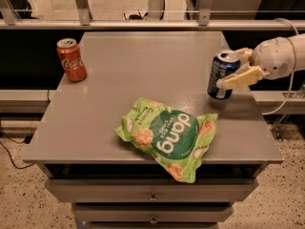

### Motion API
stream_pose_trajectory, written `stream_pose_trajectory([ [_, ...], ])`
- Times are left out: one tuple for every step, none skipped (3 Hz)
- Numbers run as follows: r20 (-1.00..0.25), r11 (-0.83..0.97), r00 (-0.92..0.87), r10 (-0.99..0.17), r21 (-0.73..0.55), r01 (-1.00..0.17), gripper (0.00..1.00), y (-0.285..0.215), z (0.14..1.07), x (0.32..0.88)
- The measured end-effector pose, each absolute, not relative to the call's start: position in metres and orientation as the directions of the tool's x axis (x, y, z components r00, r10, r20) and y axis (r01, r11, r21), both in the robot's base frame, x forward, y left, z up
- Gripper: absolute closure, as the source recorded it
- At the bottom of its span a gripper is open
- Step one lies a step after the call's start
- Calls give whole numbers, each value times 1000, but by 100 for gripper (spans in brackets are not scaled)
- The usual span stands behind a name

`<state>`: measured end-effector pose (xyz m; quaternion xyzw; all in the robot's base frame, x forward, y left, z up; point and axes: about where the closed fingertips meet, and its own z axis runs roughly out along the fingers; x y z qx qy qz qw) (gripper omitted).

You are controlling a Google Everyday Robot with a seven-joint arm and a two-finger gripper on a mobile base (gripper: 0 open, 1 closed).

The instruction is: Move pepsi can near green rice chip bag

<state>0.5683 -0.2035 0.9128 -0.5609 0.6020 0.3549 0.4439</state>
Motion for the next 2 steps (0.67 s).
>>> stream_pose_trajectory([
  [-930,84,38,-366,-73,-994,100,-206,907,560],
  [-932,38,42,-360,-60,-998,84,-192,904,554],
])
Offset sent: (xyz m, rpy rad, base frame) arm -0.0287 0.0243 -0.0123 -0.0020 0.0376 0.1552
